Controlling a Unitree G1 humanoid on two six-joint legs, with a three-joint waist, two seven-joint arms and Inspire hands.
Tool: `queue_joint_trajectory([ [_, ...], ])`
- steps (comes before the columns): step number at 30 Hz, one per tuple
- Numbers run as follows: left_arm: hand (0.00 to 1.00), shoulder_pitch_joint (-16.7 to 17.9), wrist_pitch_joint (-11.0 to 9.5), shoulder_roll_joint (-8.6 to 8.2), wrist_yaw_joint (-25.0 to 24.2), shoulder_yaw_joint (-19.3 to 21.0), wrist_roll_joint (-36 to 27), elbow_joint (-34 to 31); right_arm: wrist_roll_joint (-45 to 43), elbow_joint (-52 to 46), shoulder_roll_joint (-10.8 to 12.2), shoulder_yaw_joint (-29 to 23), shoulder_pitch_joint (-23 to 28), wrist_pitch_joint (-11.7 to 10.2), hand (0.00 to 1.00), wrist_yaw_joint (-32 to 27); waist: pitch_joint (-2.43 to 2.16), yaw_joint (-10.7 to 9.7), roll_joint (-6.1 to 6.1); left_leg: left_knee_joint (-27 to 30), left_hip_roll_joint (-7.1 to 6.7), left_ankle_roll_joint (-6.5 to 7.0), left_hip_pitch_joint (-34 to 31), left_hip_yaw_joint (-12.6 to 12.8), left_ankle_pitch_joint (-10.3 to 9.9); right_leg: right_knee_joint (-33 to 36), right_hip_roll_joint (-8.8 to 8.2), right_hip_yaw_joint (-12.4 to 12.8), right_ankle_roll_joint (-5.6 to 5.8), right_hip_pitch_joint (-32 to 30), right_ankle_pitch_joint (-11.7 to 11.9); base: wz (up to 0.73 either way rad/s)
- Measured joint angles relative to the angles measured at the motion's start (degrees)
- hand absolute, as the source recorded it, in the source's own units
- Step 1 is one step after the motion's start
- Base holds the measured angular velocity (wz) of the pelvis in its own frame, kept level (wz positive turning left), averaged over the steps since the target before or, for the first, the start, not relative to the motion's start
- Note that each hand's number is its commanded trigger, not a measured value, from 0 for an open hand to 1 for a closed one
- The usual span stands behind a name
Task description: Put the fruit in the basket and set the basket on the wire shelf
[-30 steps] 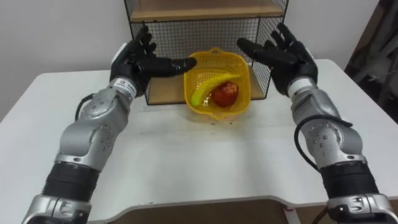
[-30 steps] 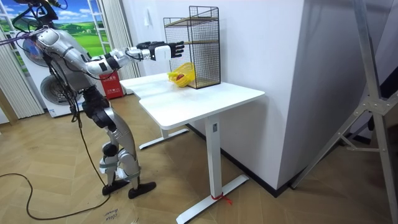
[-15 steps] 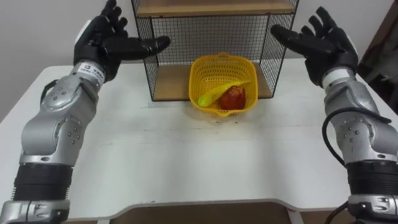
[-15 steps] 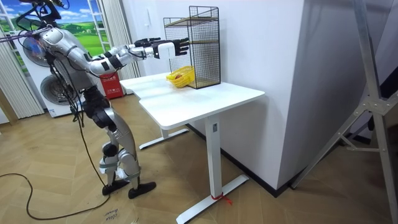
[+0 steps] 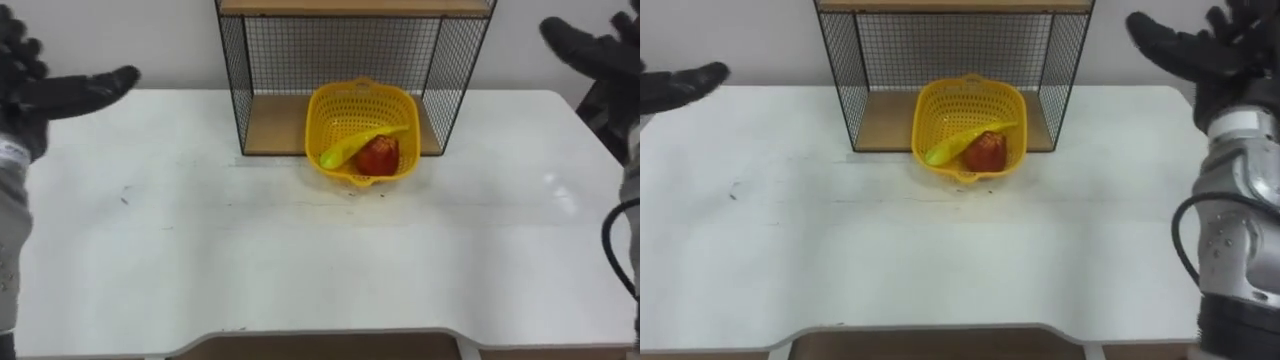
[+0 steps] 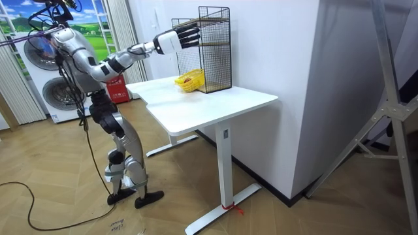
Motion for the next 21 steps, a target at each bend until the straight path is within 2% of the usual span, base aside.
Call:
queue_joint_trajectory([
  [5, 0.00, 8.19, -2.99, 0.02, 5.63, 10.73, 2.57, -5.18, -0.05, -6.12, -1.11, -8.74, 6.16, -0.59, 0.00, -3.96, 0.04, 0.08, 0.08, -1.01, 0.07, -0.11, -0.24, -0.01, -0.09, 0.04, 0.24, 0.08, -0.01, -0.39, -0.19, 0.00],
  [6, 0.00, 8.94, -3.42, 0.02, 6.26, 11.90, 2.47, -5.65, -0.01, -7.44, -1.14, -9.92, 7.10, -0.70, 0.00, -4.54, 0.05, 0.08, 0.11, -1.07, 0.10, -0.14, -0.24, -0.04, -0.11, 0.01, 0.29, 0.09, -0.02, -0.39, -0.20, 0.00],
  [9, 0.00, 11.05, -6.09, 0.03, 10.70, 17.05, 2.12, -7.00, 0.05, -11.21, -1.41, -14.45, 9.85, -3.38, 0.00, -8.19, 0.15, -0.03, 0.28, -1.23, 0.15, -0.27, -0.20, -0.57, -0.22, 0.05, 0.42, 0.09, -0.14, -0.24, -0.34, 0.03],
  [10, 0.00, 12.16, -7.75, 0.13, 12.21, 19.04, 2.10, -7.32, -0.27, -12.12, -1.72, -15.56, 10.36, -4.56, 0.00, -9.91, 0.16, -0.04, 0.37, -1.32, 0.18, -0.31, -0.19, -0.55, -0.23, 0.16, 0.56, 0.46, -0.14, -0.27, -0.45, 0.00],
  [11, 0.00, 13.43, -9.39, 0.40, 13.63, 21.26, 1.28, -7.34, -0.54, -12.84, -2.42, -16.70, 11.18, -5.76, 0.00, -11.87, 0.21, 0.11, 0.50, -1.34, 0.24, -0.41, -0.19, -0.32, -0.31, 0.21, 0.75, 0.86, -0.11, -0.35, -0.51, -0.06],
  [13, 0.00, 15.42, -11.26, 0.66, 16.27, 24.49, 0.27, -7.32, -1.03, -13.21, -3.51, -18.71, 12.48, -7.28, 0.00, -14.61, 0.27, -0.05, 0.45, -1.33, 0.21, -0.50, -0.25, -0.22, -0.42, 1.07, 0.75, 0.89, -0.18, -0.81, -0.98, -0.04],
  [15, 0.00, 18.42, -13.53, 0.65, 19.13, 26.36, -2.44, -7.14, -1.20, -13.46, -4.44, -21.04, 15.73, -9.21, 0.00, -17.64, 0.29, -0.04, 0.59, -1.28, 0.22, -0.58, -0.26, -0.22, -0.59, 1.78, 0.81, 0.95, -0.19, -1.14, -1.58, 0.00],
  [17, 0.00, 25.21, -16.23, 0.62, 21.58, 29.10, -7.62, -5.04, -0.07, -13.36, -4.41, -24.67, 21.18, -11.04, 0.00, -21.05, 0.21, 0.22, 0.65, -1.21, 0.21, -0.75, -0.23, 0.09, -0.88, 2.15, 1.14, 1.28, -0.32, -1.43, -1.90, -0.08],
  [19, 0.00, 28.99, -18.01, 0.59, 23.45, 30.48, -10.84, -0.44, 1.56, -12.24, -4.19, -26.97, 25.11, -12.68, 0.00, -24.04, 0.37, 0.31, 1.37, -1.18, 0.28, -0.81, -0.23, 0.15, -1.06, 2.15, 1.27, 1.20, -0.43, -1.41, -1.99, -0.03],
  [20, 0.00, 31.00, -18.78, 0.38, 25.01, 30.69, -12.17, 3.18, 2.97, -10.50, -4.00, -27.57, 27.76, -14.37, 0.00, -26.01, 0.36, 0.36, 1.33, -1.25, 0.58, -0.83, -0.23, 0.25, -1.09, 2.20, 1.33, 1.23, -0.47, -1.46, -2.05, 0.00],
  [21, 0.00, 32.36, -19.14, -0.12, 25.73, 30.72, -12.43, 4.73, 3.48, -9.41, -3.78, -27.82, 29.25, -14.96, 0.00, -26.83, 0.36, 0.30, 1.21, -1.23, 0.66, -0.82, -0.29, 0.48, -1.16, 2.30, 1.33, 1.23, -0.47, -1.57, -2.12, 0.00],
])
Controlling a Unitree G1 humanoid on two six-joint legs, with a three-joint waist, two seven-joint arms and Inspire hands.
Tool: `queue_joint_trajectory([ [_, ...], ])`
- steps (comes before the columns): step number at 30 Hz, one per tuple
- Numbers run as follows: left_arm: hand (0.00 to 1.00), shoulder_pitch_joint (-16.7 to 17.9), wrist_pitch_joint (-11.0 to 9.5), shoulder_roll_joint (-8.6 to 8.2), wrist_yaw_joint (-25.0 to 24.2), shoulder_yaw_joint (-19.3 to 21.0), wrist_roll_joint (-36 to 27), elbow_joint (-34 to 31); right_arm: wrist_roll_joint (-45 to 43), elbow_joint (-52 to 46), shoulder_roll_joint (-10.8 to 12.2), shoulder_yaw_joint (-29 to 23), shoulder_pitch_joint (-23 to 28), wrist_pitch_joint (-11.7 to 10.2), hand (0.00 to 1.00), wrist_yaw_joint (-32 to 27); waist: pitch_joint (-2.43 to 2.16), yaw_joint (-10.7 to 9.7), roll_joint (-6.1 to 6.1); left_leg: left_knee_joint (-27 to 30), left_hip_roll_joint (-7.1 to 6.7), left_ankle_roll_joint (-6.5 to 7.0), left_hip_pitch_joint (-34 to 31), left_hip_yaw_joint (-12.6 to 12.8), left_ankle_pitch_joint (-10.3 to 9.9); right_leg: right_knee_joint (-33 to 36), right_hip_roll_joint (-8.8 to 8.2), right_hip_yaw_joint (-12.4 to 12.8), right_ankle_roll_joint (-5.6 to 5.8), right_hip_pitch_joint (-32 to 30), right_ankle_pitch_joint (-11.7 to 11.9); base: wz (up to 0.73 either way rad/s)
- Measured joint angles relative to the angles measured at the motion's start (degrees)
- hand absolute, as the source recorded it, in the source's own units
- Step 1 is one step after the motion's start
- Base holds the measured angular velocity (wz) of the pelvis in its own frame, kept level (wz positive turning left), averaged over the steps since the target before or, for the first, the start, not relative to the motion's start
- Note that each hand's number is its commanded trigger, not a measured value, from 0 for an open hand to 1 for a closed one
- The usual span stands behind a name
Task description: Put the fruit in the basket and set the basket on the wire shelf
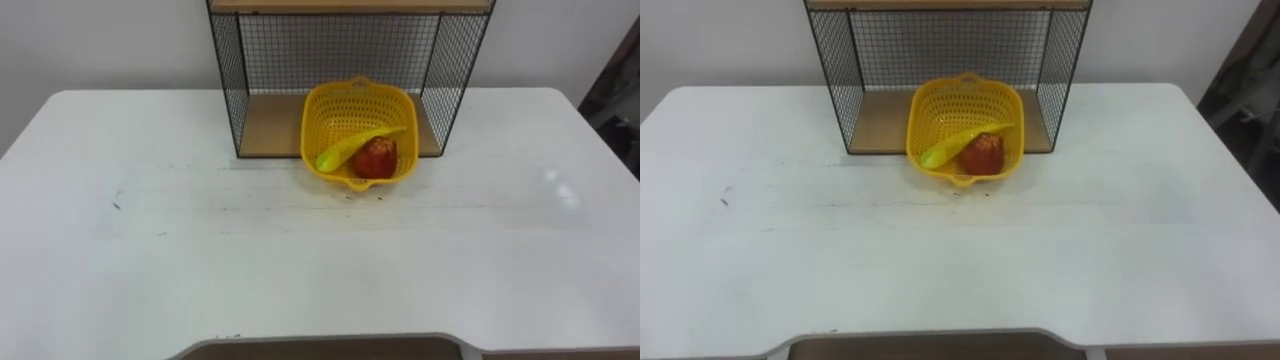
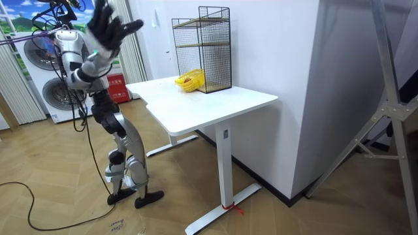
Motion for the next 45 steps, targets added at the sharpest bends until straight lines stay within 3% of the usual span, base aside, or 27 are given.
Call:
queue_joint_trajectory([
  [2, 0.00, 3.15, -1.55, -4.11, 2.44, -0.44, -0.16, 5.43, 2.41, 6.29, 2.09, -0.13, 5.10, -1.48, 0.00, -2.63, -0.52, -0.33, -0.06, 0.60, -0.05, 0.11, -1.10, -0.09, -0.37, 0.38, -0.13, -0.02, 0.08, -1.02, -0.11, 0.00],
  [4, 0.00, 4.71, -2.53, -6.46, 3.53, -3.30, -2.06, 11.00, 4.45, 12.21, 4.80, 0.34, 8.40, -1.97, 0.00, -4.14, -0.68, -0.36, -0.12, 1.01, -0.29, 0.22, -1.81, -0.48, -0.44, 0.55, -0.34, -0.03, 0.21, -1.47, -0.21, 0.07],
  [6, 0.00, 5.61, -2.83, -7.35, 3.58, -7.61, -7.37, 18.85, 10.46, 20.35, 6.73, 1.00, 9.88, -2.40, 0.00, -4.81, -0.71, -0.34, -0.17, 1.40, -0.37, 0.37, -2.28, -0.73, -0.54, 0.41, -0.53, 0.00, 0.33, -1.59, -0.22, 0.07],
  [8, 0.00, 5.80, -3.68, -8.45, 2.83, -14.14, -11.84, 30.69, 18.90, 32.59, 8.46, 3.88, 10.59, -3.36, 0.00, -4.99, -0.80, -0.81, -0.44, 1.56, -0.57, 0.50, -2.56, -1.27, -0.60, 0.39, -0.90, -0.38, 0.46, -1.58, -0.20, 0.10],
  [11, 0.00, 5.09, -3.94, -11.24, 0.10, -18.26, -17.22, 42.97, 26.05, 46.23, 11.47, 5.94, 10.08, -4.02, 0.00, -4.84, -1.18, -1.67, -1.10, 1.80, -0.58, 0.30, -2.69, -1.56, -0.84, 0.17, -1.09, -0.73, 0.71, -1.27, -0.26, 0.09],
  [15, 0.00, 4.00, -3.95, -12.76, -3.52, -20.66, -16.85, 54.60, 28.11, 59.40, 13.65, 9.39, 9.53, -5.64, 0.00, -3.57, -1.09, -1.75, -1.19, 2.40, -0.51, 0.63, -2.64, -1.45, -1.09, -0.23, -1.08, -0.68, 0.93, -0.77, -0.09, 0.00],
  [17, 0.00, 3.31, -3.94, -12.93, -6.94, -22.26, -12.96, 60.01, 27.91, 67.30, 13.83, 14.69, 8.50, -5.56, 0.00, -1.08, -1.07, -1.41, -1.17, 2.37, -0.60, 0.72, -2.63, -1.32, -1.17, -0.15, -1.12, -0.54, 1.05, -0.82, -0.08, 0.00],
  [21, 0.00, 2.42, -2.48, -13.86, -13.06, -26.38, -2.04, 65.02, 20.94, 78.02, 13.98, 22.06, 5.42, -3.11, 0.00, 6.17, -1.03, -1.55, -1.16, 2.34, -0.71, 0.97, -2.33, -1.41, -1.05, -0.37, -1.15, -0.51, 1.22, -0.48, 0.02, 0.00],
  [26, 0.00, -1.81, 2.06, -13.87, -19.82, -36.05, 18.42, 67.39, -2.11, 85.96, 13.44, 36.90, 0.91, 1.74, 0.00, 17.38, -0.63, -0.30, -1.46, 1.59, -0.51, 1.06, -0.70, -0.69, -1.00, -0.45, -0.63, -0.02, 1.20, 0.56, 0.07, -0.06],
  [29, 0.00, -4.65, 4.58, -13.67, -22.87, -40.90, 27.22, 68.00, -12.18, 86.59, 12.85, 41.98, -1.17, 4.14, 0.00, 22.48, -0.50, -0.16, -1.46, 1.18, -0.38, 1.05, -0.21, -0.15, -1.00, -0.46, -0.39, 0.10, 1.11, 0.67, 0.07, -0.10],
  [33, 0.00, -7.57, 7.06, -13.59, -24.01, -45.78, 34.30, 67.95, -21.54, 86.72, 12.58, 48.47, -3.22, 6.89, 0.00, 26.66, -0.01, -0.12, -1.47, 0.55, -0.19, 1.05, 0.20, -0.19, -1.00, -1.35, -0.09, -0.03, 1.08, 1.13, 0.02, 0.00],
  [35, 0.00, -9.41, 8.17, -13.30, -24.47, -49.73, 37.60, 67.88, -27.05, 86.96, 12.83, 50.99, -4.88, 8.14, 0.00, 28.75, 0.88, -0.23, -1.74, 0.37, -0.30, 1.05, 0.16, -0.11, -1.01, -1.28, 0.30, -0.01, 1.08, 0.95, 0.02, -0.02],
  [37, 0.00, -10.69, 8.69, -12.98, -25.44, -51.72, 39.94, 67.91, -29.72, 86.94, 13.17, 52.93, -5.83, 8.27, 0.00, 29.69, 1.35, -0.14, -2.05, 0.20, -0.23, 1.04, -0.01, 0.12, -1.01, -1.29, 0.49, 0.10, 1.08, 0.65, 0.02, -0.08],
  [45, 0.00, -11.78, 9.91, -13.07, -27.69, -54.06, 44.10, 67.90, -31.53, 86.92, 15.08, 55.03, -7.76, 8.31, 0.00, 31.38, 0.77, 0.23, -2.86, 0.46, -0.27, 1.04, -0.73, 1.23, -1.00, -1.29, 0.78, 0.33, 1.07, -0.48, 0.02, -0.06],
])
